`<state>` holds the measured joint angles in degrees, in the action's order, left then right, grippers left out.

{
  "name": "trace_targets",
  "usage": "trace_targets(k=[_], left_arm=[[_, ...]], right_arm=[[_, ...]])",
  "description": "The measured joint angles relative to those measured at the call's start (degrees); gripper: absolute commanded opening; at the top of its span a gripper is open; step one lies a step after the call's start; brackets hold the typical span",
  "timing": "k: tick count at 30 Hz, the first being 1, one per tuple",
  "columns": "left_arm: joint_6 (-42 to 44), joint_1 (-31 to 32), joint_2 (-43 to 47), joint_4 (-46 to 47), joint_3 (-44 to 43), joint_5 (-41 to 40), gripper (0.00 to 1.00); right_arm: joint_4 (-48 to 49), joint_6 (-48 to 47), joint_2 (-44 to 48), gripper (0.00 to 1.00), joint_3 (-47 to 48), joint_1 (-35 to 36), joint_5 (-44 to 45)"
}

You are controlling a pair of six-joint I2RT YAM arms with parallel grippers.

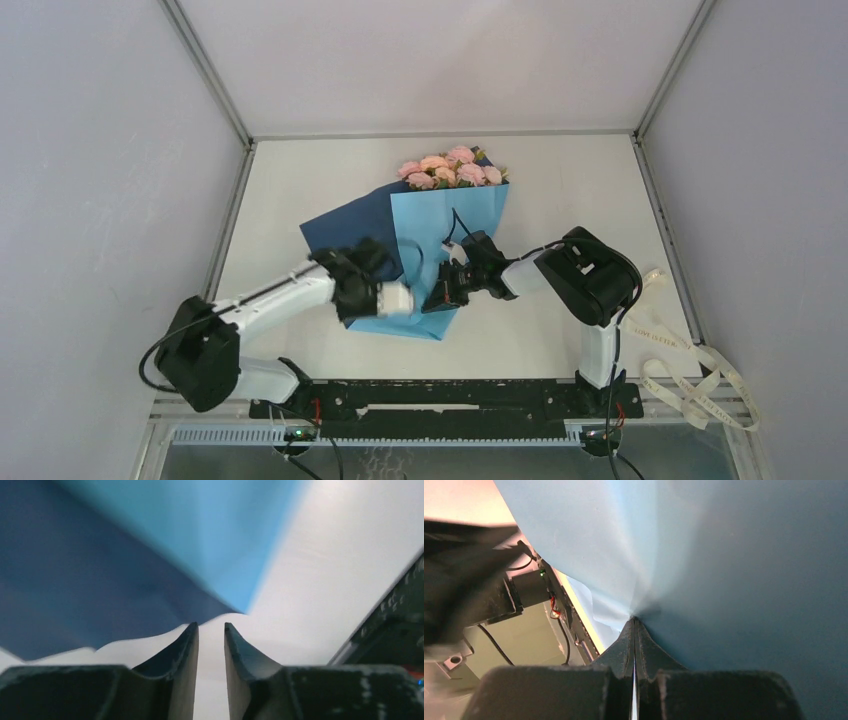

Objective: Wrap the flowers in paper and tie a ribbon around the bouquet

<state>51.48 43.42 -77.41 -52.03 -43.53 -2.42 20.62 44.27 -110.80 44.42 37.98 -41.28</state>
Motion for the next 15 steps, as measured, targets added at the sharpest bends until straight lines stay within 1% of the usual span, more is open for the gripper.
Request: trace_targets(k=[2,4,6,8,10,12,15], left_arm=[[-4.9,-8.6,1.3,1.1,-6.3,5.9,0.57],[-12.2,-18.4,1.9,4.1,-12.1,11.4,0.68],[-21.7,-29.7,1.5,8.1,-16.4,15.3,0.75],[-29.9,-39.5,-0.7,10.6,-19.0,18.8,0.79],[-37.7,-47.0,-4.1,12.8,-19.9,22.6,0.83],[-45.0,-52.0,-8.2,13.9,-19.2,25.4,0.84],[-53.4,-53.4,-11.6,15.5,-13.7,28.1,0.87]], right_arm=[[0.1,0.1,0.0,0.0,0.0,0.0,0.0],[0.2,0.2,0.0,0.0,-0.1,0.0,0.1],[0.2,0.2,0.1,0.0,-0.1,0.2,0.2],[0.2,0.2,0.2,0.0,-0.1,0.3,0.4],[-0.1,0.2,0.5,0.0,-0.2,0.4,0.8],[-0.4,0.2,0.8,0.0,-0.2,0.4,1.3],[-0.9,0.1,1.2,0.0,-0.2,0.7,2.1]])
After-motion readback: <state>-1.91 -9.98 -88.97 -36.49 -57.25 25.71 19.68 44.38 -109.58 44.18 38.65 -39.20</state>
